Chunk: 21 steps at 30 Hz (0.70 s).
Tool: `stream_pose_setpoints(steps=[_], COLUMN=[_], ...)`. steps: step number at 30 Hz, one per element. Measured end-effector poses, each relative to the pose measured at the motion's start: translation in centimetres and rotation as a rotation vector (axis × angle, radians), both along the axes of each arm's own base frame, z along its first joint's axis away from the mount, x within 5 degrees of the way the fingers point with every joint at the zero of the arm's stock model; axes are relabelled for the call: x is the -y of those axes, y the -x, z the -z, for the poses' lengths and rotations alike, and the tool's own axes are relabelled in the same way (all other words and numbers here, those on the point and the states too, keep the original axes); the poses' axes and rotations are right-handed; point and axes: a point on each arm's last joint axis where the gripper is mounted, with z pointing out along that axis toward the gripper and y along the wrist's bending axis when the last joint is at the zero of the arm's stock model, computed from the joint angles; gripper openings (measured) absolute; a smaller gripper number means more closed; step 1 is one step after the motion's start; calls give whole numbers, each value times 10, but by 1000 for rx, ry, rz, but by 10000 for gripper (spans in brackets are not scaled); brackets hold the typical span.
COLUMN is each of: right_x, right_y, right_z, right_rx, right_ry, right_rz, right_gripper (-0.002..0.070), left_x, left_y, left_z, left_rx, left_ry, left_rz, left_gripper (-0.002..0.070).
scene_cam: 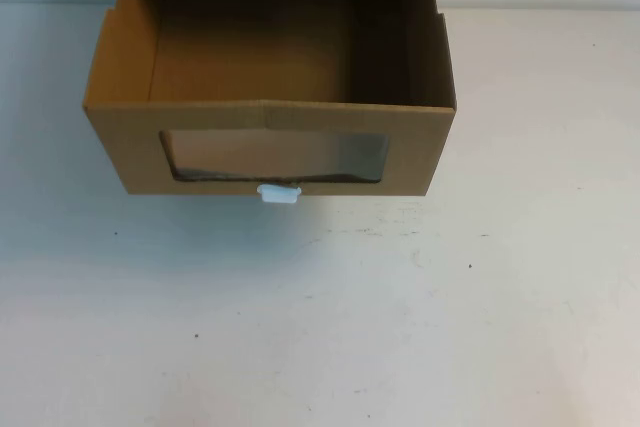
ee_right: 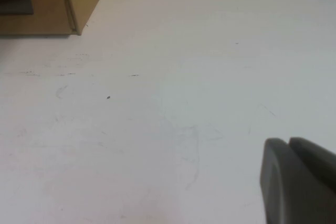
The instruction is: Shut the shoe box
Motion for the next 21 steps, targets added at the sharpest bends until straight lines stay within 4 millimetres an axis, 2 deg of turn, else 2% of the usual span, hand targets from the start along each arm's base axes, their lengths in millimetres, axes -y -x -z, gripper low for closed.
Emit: stream_pose_setpoints(steps=[12,17,21], right_x=[0,0,0], right_y=[0,0,0], right_z=[0,0,0], right_rx=[0,0,0], right_ry=[0,0,0], right_rz=[0,0,0], right_gripper=[-11,-11,-11], left_x=[-1,4,7], left_y=[-1,-2,-2], left_z=[-3,-10,-13], left_rx=[31,74,74], left_ry=[-18,286,443], left_rz=[0,-24,-32], left_gripper=[-2,-2,-2])
